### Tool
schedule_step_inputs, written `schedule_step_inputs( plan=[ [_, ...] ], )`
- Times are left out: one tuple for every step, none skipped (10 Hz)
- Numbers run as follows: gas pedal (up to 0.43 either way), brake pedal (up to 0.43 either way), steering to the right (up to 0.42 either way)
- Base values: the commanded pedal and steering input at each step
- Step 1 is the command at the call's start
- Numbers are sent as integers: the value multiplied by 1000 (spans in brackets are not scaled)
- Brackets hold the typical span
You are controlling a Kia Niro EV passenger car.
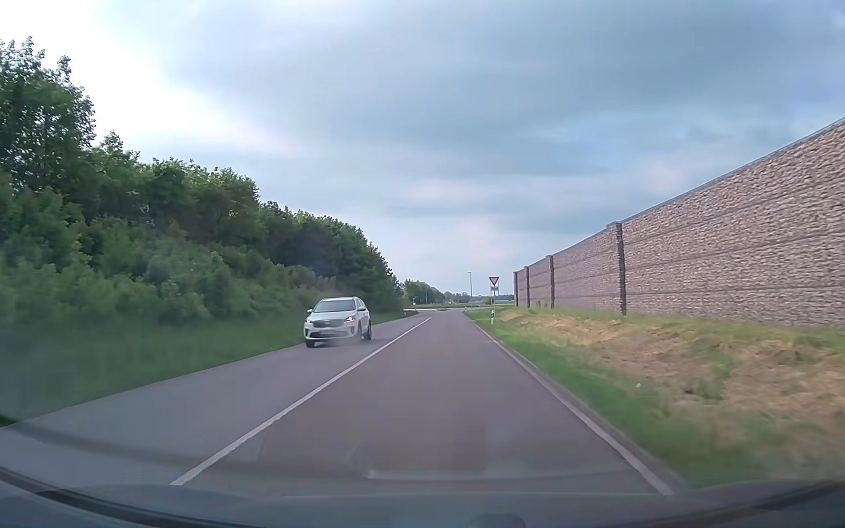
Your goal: Follow the waypoints while adhering to traffic rules and regulations
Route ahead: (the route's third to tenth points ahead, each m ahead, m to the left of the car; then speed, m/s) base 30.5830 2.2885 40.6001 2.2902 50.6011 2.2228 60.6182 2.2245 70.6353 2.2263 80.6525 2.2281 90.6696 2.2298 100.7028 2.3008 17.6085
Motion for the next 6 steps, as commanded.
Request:
schedule_step_inputs(
  plan=[
    [0,0,-2],
    [0,0,-2],
    [0,0,-3],
    [0,0,-2],
    [0,0,-2],
    [0,0,-2]
  ],
)
